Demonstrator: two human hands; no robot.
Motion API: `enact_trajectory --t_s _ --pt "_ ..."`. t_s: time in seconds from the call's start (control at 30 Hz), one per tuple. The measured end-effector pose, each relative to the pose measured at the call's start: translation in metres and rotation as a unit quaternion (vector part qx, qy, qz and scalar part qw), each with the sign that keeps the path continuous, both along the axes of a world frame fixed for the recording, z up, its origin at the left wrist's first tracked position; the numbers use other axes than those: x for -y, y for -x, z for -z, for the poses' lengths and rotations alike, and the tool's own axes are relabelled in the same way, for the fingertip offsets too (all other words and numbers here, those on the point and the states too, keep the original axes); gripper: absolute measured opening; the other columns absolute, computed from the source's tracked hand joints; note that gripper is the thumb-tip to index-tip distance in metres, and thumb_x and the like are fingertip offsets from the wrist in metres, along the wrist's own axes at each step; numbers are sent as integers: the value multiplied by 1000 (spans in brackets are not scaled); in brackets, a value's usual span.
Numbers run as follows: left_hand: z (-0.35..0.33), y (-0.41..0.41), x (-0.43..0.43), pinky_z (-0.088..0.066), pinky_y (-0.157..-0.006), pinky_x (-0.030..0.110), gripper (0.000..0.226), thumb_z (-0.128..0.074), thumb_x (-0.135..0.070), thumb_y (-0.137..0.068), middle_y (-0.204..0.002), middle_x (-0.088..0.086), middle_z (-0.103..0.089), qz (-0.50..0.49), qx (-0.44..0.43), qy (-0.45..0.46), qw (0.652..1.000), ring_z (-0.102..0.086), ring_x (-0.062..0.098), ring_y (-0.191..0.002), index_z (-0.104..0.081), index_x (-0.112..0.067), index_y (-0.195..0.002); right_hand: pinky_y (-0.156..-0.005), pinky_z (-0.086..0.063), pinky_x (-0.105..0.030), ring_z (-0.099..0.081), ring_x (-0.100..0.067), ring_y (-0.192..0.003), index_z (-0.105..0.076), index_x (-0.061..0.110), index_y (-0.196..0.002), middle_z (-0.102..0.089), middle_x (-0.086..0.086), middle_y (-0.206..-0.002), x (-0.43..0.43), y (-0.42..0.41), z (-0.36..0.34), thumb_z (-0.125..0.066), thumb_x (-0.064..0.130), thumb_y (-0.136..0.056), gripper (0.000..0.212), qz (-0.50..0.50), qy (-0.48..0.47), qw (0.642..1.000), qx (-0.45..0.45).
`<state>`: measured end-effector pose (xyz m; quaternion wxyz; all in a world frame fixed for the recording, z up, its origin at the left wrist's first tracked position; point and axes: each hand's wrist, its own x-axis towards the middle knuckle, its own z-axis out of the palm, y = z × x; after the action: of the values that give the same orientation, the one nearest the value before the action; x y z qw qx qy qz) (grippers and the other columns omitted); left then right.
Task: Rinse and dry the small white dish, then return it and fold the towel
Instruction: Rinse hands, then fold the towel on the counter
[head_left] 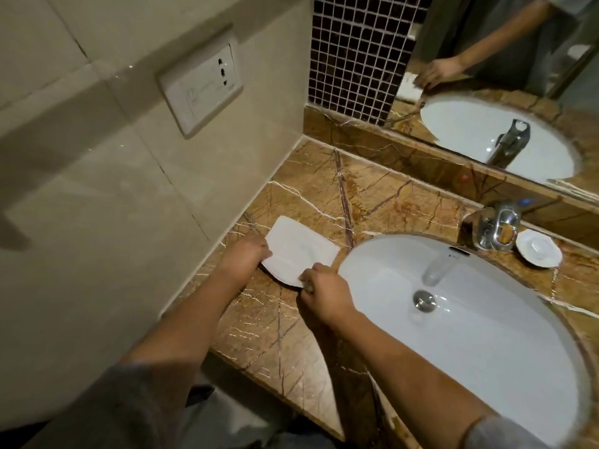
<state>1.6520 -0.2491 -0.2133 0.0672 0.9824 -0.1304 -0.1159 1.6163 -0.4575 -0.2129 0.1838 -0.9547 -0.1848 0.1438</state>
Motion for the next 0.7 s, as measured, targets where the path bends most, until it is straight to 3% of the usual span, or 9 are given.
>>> enact_trajectory --t_s 0.13,0.3,0.43,0.5,0.57,0.63,0.7 --pt "4 11 -7 -43 -96 35 26 -52 -13 -94 -123 16 -63 8 63 12 998 -53 29 -117 -66 -2 -114 -72 -52 -39 -55 -29 -101 -64 10 -107 -60 -9 -104 -8 2 3 -51 21 -85 28 -8 12 1000 25" --pt "-6 17 -13 -41 -102 36 34 -57 -5 -87 -131 12 -61 45 44 -2 998 -51 28 -124 -64 -8 -120 -73 -49 -37 -53 -30 -104 -64 7 -103 -62 -12 -103 -11 -6 -1 -54 21 -81 27 -22 1 1000 8" --pt "-18 30 -23 -50 -92 34 32 -72 -1 -74 -116 11 -71 56 103 3 993 -62 29 -113 -73 -9 -105 -82 -50 -39 -56 -28 -105 -65 13 -108 -65 -9 -109 -18 -5 -3 -57 29 -84 30 -5 -55 998 -29" --pt "-19 40 -33 -42 -102 33 37 -63 -5 -84 -131 5 -63 33 83 -14 996 -53 25 -126 -67 -15 -119 -83 -50 -38 -57 -26 -107 -62 21 -117 -66 -7 -114 -22 0 -1 -57 33 -85 34 -14 -86 995 -47" --pt "-16 56 -45 -42 -103 35 41 -59 -6 -88 -135 4 -60 27 77 -33 996 -51 23 -127 -62 -20 -126 -76 -48 -35 -56 -23 -101 -55 31 -129 -64 -3 -107 -30 9 1 -55 33 -86 43 -59 -96 992 -59" --pt "-10 77 -57 -41 -107 37 50 -61 -7 -87 -140 4 -55 44 67 -73 994 -48 24 -130 -54 -23 -134 -66 -40 -31 -53 -20 -93 -47 36 -136 -55 1 -94 -41 19 4 -52 32 -88 48 -125 -61 989 -54" --pt "1 97 -66 -33 -113 38 61 -60 -11 -90 -152 4 -40 61 38 -92 993 -38 24 -139 -38 -27 -144 -66 -38 -31 -50 -20 -92 -42 36 -139 -52 0 -95 -50 30 9 -52 31 -89 51 -171 -16 984 -38"
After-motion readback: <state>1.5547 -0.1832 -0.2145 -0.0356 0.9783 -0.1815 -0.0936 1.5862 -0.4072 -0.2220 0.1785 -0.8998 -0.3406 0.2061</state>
